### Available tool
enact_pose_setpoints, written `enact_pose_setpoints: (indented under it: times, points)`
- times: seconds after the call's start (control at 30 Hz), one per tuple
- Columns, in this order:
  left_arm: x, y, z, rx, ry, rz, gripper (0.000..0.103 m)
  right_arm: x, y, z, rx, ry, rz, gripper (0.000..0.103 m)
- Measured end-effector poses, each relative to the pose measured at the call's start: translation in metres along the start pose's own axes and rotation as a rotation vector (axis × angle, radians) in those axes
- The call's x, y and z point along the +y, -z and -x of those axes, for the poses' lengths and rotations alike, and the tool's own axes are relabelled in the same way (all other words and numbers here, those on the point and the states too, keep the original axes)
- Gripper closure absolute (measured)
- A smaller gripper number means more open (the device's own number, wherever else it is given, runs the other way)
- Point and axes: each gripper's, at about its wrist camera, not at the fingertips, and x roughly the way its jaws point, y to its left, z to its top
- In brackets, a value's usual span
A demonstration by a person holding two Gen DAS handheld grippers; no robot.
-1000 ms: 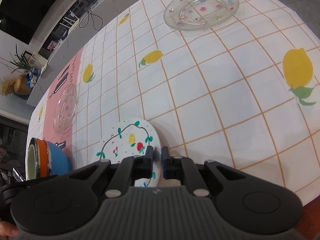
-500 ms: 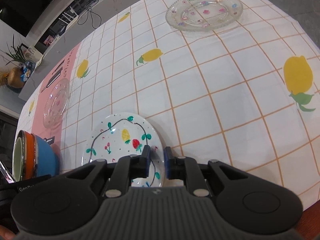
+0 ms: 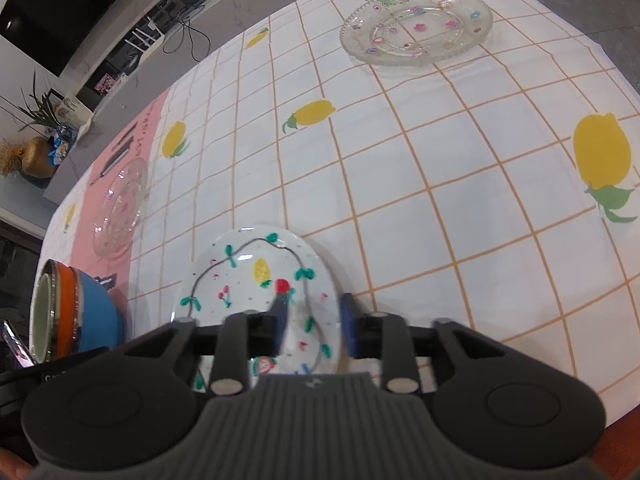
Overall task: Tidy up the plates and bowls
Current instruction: 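Lift the white painted plate and carry it beside the bowl stack, then lower the white painted plate onto the table and open both grippers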
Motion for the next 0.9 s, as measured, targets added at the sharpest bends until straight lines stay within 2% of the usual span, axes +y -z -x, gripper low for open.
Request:
enact_pose_setpoints:
  times: [0.17,0.27,0.4,0.5,0.67,0.9]
  points:
    - [-0.002,0.0,0.009,-0.043,-0.013,-0.037,0.061,0.009,0.003,0.008,-0.029,0.013,0.035,0.054]
    - [-0.009,0.001,0.02,-0.089,-0.022,-0.082,0.061,0.017,0.006,0.019,-0.093,0.045,0.067,0.046]
    - [-0.021,0.002,0.039,-0.162,-0.039,-0.183,0.061,0.031,0.006,0.031,-0.165,0.12,0.138,0.043]
    - [-0.025,-0.003,0.055,-0.207,-0.035,-0.233,0.061,0.041,0.006,0.041,-0.224,0.137,0.174,0.042]
    - [-0.021,-0.018,0.084,-0.29,-0.061,-0.292,0.061,0.057,0.003,0.056,-0.335,0.081,0.227,0.036]
    - [0.012,-0.058,0.119,-0.357,-0.047,-0.278,0.061,0.101,-0.012,0.049,-0.314,0.037,0.287,0.036]
